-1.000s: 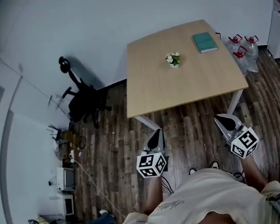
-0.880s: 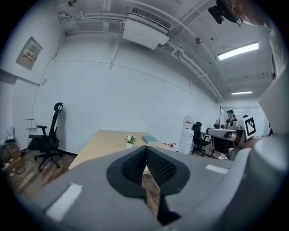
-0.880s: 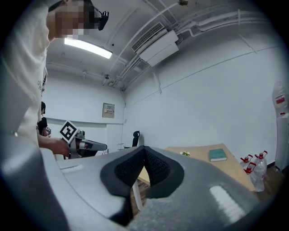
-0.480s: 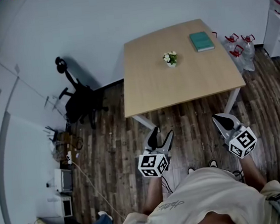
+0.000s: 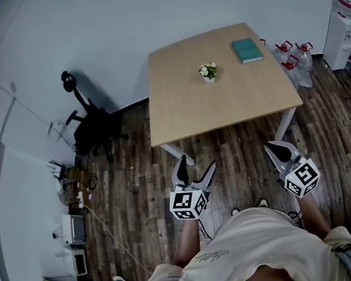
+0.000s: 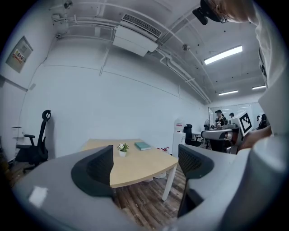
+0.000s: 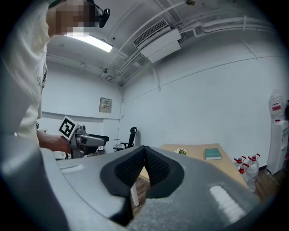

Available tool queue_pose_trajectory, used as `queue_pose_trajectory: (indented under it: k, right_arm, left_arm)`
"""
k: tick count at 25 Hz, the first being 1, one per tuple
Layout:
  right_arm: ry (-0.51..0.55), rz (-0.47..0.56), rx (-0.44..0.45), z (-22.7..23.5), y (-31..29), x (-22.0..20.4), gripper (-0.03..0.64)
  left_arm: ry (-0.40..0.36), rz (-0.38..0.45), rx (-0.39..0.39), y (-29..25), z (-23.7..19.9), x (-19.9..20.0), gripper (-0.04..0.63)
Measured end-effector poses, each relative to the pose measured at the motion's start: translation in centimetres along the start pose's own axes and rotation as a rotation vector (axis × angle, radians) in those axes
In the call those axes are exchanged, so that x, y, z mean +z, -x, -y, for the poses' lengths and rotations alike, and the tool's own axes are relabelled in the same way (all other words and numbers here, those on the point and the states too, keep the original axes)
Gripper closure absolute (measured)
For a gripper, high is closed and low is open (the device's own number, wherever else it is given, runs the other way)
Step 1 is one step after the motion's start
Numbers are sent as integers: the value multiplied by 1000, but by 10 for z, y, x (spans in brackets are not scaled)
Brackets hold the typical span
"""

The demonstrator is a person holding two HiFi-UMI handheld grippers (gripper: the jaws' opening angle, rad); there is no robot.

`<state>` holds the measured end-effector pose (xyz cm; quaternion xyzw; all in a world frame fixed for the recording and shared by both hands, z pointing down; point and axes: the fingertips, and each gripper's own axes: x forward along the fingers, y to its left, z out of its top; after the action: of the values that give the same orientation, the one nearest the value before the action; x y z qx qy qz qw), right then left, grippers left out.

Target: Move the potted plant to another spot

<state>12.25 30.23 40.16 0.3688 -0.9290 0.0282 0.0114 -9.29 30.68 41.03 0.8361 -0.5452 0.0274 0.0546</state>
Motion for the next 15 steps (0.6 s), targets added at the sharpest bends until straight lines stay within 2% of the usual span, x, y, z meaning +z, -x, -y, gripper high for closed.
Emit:
queue_pose_trajectory:
  k: [15]
  right_arm:
    - [-19, -26, -38, -27, -23, -13, 614]
  left_arm:
    - [12, -63, -34, 4, -28, -24, 126]
